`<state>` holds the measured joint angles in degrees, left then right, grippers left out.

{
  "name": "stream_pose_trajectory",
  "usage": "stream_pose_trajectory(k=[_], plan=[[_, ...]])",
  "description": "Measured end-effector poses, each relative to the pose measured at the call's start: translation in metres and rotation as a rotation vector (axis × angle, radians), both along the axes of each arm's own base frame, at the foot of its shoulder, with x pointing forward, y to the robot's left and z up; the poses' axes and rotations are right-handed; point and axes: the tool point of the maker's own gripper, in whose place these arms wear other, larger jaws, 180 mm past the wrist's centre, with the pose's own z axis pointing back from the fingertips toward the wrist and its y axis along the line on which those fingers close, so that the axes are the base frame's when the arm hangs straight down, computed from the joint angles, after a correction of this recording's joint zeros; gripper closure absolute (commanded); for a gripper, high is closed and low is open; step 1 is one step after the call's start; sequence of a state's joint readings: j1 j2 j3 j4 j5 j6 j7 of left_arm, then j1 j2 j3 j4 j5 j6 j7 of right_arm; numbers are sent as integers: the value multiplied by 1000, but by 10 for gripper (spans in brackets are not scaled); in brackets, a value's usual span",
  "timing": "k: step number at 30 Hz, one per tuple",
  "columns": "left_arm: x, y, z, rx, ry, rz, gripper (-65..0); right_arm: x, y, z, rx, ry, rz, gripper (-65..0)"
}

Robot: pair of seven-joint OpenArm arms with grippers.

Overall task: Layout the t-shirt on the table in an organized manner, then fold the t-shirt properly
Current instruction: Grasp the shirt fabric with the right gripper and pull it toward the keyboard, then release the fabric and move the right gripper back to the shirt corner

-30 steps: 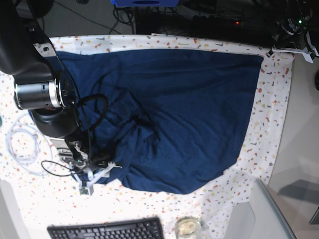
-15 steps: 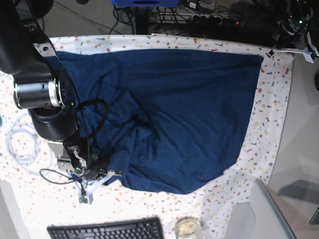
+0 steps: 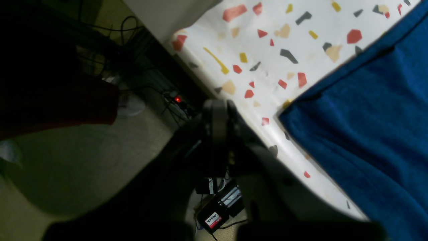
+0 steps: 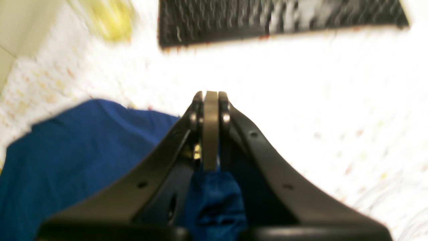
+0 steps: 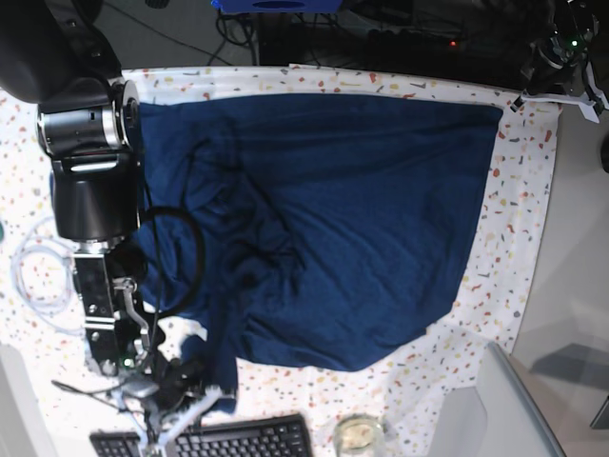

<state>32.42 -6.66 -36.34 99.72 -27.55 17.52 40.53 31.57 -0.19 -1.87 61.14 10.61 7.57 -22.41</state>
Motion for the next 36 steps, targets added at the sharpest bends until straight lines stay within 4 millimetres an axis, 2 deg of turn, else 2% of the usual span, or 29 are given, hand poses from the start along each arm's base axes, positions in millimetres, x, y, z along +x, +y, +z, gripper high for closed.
stream_pose_trajectory(k=[7,11,16,20,22,26,31,33,36], plan=[[0,1,1,3,0,-2,0,5,3,69,-5,-148,15,0],[1,1,1,3,0,-2,0,18,4,108,-8,-225,25,0],[0,0,0,0,1,0,0,31,16,167,-38,-351,114,0],[-1,0,0,2,4,0,0,44,-2,210,-81,-430,96,0],[-1,-1,-1,-1,3,1,0,52,-14,221,-100,-434,79,0],[-2,-1,-1,-3,5,3,0,68,-31,225,-113,-404,54,0],[-2,-1,-1,-3,4,2,0,69,-27,219,-142,-408,137,0],[-2,-2,-1,-5,3,3,0,65,-23,202,-155,-372,163,0],[0,-4,-2,-6,6,-11,0,44,-12,148,-158,-266,199,0]])
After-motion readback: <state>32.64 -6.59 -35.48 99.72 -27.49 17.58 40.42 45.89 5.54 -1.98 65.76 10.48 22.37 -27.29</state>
